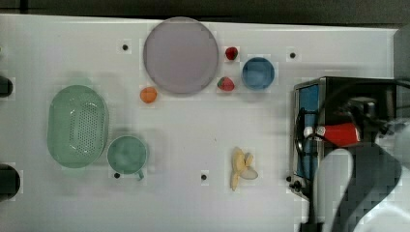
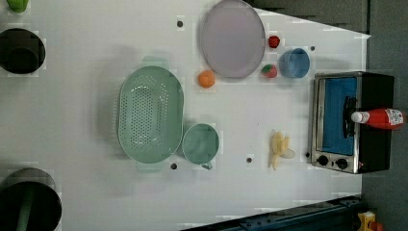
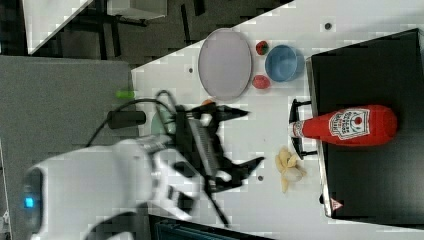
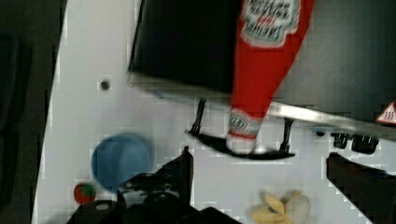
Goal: Pick Ketchup from oven and place it on table.
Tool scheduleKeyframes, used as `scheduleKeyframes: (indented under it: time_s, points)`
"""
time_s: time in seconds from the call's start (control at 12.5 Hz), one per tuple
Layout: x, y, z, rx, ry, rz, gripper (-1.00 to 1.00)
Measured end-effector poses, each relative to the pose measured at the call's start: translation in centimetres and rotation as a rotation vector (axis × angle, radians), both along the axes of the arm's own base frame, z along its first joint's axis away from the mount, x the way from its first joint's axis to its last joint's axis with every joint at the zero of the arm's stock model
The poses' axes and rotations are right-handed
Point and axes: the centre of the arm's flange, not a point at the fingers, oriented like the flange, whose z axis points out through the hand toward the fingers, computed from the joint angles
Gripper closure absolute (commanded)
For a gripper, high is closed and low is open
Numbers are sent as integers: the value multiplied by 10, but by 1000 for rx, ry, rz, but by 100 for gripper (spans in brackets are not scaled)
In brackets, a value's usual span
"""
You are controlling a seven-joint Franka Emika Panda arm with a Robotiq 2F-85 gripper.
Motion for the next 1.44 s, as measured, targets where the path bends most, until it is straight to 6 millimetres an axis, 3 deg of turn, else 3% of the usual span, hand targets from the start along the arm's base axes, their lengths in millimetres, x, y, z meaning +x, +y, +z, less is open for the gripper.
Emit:
scheduleKeyframes:
  time_s: [0.24, 0.56, 0.8, 0.96, 1.44]
  points:
    - [-14, -43, -34, 2, 55, -90, -100]
    - [0, -89, -80, -87, 108, -152, -100]
    - [11, -90, -115, -25, 105, -200, -100]
    - [21, -102, -126, -52, 89, -223, -100]
    - [13, -125, -153, -74, 67, -277, -100]
